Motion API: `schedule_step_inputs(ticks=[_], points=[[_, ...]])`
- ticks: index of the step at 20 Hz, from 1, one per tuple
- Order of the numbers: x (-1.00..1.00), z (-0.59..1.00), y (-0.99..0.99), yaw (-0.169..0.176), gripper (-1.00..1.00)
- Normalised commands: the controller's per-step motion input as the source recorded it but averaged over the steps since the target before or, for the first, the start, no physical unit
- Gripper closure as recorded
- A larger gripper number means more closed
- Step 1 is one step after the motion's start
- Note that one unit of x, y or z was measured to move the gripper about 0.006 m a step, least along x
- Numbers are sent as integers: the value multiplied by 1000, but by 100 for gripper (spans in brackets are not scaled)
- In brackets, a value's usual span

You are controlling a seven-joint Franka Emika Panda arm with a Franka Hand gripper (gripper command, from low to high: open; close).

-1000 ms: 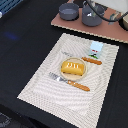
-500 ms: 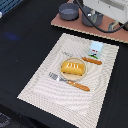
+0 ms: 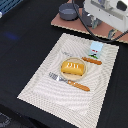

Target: Interact with the objects in diverse but meaningful ways.

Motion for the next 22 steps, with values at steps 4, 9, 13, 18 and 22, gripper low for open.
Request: schedule_step_inputs(ticks=[4, 9, 13, 18, 22], points=[[177, -231, -17, 0, -100], [137, -283, 0, 0, -100], [117, -291, 0, 0, -100], [75, -297, 0, 0, 100], [174, -103, 0, 0, 100]])
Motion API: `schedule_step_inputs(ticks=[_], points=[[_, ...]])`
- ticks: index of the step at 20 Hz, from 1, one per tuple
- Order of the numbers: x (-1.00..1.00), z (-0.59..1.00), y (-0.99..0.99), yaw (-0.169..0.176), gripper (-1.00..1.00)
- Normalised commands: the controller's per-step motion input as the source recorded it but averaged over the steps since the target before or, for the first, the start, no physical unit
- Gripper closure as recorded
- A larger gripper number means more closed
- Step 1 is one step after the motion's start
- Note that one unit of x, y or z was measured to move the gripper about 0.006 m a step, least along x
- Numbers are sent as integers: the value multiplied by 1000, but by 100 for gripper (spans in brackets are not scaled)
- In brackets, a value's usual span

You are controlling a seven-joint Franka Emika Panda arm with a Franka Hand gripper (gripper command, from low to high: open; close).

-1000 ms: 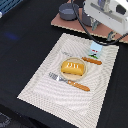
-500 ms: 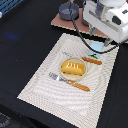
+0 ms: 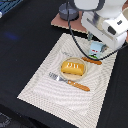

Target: Interact with the objects in diverse but meaningful ways.

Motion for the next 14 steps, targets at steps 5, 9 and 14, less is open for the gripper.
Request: schedule_step_inputs(ticks=[5, 9, 14], points=[[307, 410, -6, 0, 100], [400, 746, 0, -1, 100], [45, 734, -35, 0, 100]])
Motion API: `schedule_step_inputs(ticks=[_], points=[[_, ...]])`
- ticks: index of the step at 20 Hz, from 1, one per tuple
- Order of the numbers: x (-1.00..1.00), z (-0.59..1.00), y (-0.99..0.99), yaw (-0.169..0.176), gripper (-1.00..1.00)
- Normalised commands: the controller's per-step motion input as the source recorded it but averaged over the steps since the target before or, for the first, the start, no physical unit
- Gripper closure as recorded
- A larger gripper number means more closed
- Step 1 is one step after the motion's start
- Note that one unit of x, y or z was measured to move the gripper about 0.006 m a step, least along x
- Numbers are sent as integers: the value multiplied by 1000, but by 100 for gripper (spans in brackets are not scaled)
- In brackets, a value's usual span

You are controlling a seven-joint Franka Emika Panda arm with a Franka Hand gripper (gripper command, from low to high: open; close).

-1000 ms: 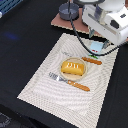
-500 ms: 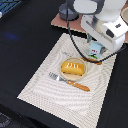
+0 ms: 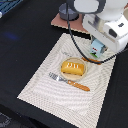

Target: Interact with the objects in diverse but meaningful ways.

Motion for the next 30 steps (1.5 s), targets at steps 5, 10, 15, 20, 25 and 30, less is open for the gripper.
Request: schedule_step_inputs(ticks=[5, 10, 15, 20, 25, 30], points=[[-558, 258, -102, 0, 100], [-803, 6, -82, 0, 100], [-861, 0, -49, 0, 100], [-933, 0, -7, 0, 100], [-951, 0, -5, -1, 100], [-1000, -19, -1, -13, 100]])
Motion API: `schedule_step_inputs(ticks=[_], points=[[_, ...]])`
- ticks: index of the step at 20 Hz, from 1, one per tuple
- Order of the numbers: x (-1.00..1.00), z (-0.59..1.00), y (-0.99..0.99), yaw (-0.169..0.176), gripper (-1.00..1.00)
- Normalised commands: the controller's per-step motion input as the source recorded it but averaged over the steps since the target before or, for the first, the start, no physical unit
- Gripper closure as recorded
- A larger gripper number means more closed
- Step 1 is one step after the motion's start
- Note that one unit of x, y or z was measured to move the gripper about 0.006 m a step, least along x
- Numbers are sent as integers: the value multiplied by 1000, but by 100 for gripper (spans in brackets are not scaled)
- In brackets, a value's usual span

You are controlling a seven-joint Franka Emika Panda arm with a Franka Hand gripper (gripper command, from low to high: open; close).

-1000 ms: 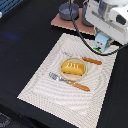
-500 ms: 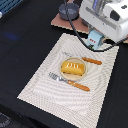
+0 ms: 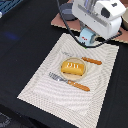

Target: Interact with the objects in diverse but meaningful ways.

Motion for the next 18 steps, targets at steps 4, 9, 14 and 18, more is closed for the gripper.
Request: schedule_step_inputs(ticks=[4, 9, 14, 18], points=[[-999, -64, 0, -15, 100], [-1000, -75, 0, -23, 100], [-997, -120, 11, -22, 100], [-836, -272, 111, -38, 100]])
